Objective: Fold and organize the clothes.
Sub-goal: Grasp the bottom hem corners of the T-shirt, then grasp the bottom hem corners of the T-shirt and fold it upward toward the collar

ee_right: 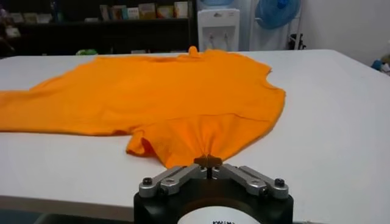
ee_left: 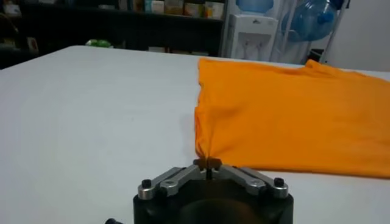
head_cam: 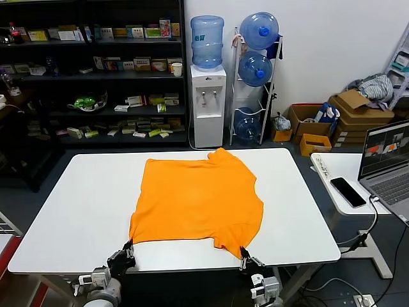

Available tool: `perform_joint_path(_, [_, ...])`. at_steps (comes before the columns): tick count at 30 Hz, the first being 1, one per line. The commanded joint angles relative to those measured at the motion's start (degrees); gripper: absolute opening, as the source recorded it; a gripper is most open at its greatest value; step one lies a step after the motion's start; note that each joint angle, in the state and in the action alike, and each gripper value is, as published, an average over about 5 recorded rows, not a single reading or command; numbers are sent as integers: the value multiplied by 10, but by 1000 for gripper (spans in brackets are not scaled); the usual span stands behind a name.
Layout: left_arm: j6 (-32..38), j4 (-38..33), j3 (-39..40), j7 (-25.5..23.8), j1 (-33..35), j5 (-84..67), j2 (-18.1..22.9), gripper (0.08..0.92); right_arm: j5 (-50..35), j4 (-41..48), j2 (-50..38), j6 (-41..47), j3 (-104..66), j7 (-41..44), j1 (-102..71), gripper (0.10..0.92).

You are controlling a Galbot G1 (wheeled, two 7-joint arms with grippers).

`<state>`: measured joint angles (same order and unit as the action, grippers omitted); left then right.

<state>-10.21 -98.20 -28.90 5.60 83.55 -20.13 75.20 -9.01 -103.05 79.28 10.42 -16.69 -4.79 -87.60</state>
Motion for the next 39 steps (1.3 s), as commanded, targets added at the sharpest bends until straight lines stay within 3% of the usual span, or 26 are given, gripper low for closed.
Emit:
perform_joint_path(1, [-9, -133, -4, 42, 118, -22, -36, 94, -25, -107, -49, -10, 6, -27, -95, 126])
perform_joint_path(8, [-15, -234, -11, 76, 215, -45, -66, 94, -34, -183, -93, -44, 0, -58, -178, 126])
perform_joint_path(13, [-26, -251, -8, 87, 173, -62, -71, 94, -62, -186, -86, -34, -5, -81, -116, 126])
perform_joint_path(17, [-31, -184, -5, 87, 57, -98, -83, 94, -110, -129, -70, 8, -3, -102, 26, 126])
perform_joint_path(22, [-29, -38, 24, 70, -117, -129, -97, 94, -163, 2, -67, 44, 26, -115, 210, 126])
perform_joint_path(28, [-29, 102, 82, 50, -250, -129, -98, 94, -207, 119, -75, 64, 79, -111, 332, 126])
perform_joint_path(34, [-32, 152, 92, 29, -275, -116, -95, 111, -212, 162, -80, 71, 116, -101, 361, 157])
perform_joint_path(39, [-36, 82, 74, 31, -204, -115, -109, 236, -180, 113, -93, 61, 106, -86, 318, 287])
